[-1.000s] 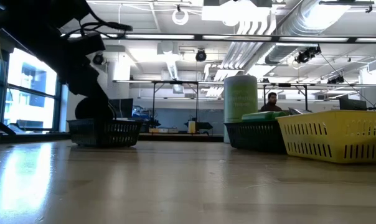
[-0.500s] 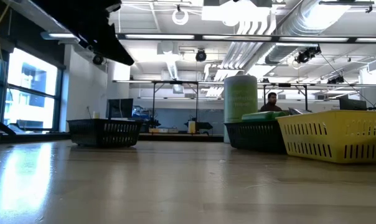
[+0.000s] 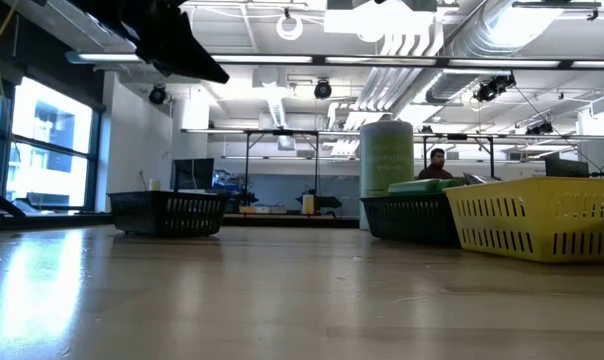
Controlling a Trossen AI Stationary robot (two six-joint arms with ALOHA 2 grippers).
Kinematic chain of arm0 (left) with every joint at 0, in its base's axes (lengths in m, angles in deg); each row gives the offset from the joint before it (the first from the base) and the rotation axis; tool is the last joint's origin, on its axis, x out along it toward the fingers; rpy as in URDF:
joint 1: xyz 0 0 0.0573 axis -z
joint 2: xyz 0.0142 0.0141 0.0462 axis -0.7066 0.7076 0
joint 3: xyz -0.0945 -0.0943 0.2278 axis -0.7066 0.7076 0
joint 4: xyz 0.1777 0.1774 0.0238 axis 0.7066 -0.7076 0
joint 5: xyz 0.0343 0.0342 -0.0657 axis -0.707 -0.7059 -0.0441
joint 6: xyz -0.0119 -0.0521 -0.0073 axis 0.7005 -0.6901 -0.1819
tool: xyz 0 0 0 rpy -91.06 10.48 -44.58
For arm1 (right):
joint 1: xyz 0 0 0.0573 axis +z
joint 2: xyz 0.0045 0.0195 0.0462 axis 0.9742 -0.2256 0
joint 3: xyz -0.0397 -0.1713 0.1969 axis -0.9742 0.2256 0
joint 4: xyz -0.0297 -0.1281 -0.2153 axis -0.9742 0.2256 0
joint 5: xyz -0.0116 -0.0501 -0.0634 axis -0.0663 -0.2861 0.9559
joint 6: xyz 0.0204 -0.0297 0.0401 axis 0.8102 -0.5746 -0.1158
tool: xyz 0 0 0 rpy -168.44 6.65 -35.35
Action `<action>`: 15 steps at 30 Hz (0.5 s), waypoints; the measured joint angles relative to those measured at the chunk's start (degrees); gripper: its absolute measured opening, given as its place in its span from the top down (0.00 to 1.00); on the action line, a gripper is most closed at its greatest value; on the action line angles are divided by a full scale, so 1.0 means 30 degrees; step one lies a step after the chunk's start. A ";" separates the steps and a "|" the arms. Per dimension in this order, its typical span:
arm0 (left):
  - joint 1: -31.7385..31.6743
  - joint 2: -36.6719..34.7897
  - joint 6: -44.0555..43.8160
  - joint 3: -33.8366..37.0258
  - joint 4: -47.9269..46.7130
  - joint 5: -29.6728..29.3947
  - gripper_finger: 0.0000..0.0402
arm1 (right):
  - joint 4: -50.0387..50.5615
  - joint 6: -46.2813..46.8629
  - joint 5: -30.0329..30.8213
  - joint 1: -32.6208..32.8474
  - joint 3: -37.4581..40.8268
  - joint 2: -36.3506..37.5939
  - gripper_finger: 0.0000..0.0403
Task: Pick & Place Travel size toiletries
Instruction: Return to Home Position
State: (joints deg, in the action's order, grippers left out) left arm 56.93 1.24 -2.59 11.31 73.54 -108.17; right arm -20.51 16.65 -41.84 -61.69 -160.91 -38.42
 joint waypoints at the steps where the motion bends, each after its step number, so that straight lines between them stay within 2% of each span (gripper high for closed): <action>1: 0.0006 0.0000 0.0009 0.0000 0.0184 0.0258 0.98 | 0.0007 0.0000 0.0000 0.0000 0.0000 0.0000 0.52; 8: 0.0006 0.0000 0.1189 0.0000 0.2397 0.2483 1.00 | 0.1180 -0.0059 0.0146 -0.0007 0.0000 -0.0002 0.75; 13: 0.0006 0.0000 0.1568 0.0000 0.2924 0.2791 0.99 | 0.1615 -0.0130 0.0131 -0.0007 0.0000 -0.0007 0.95; 15: 0.0006 0.0000 0.1795 0.0000 0.2944 0.2762 0.99 | 0.1632 -0.0579 0.0135 -0.0007 0.0000 -0.0007 0.98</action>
State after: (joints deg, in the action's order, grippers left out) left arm 56.95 1.24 2.80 11.31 82.37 -99.88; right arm -15.61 14.92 -41.44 -61.71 -160.91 -38.44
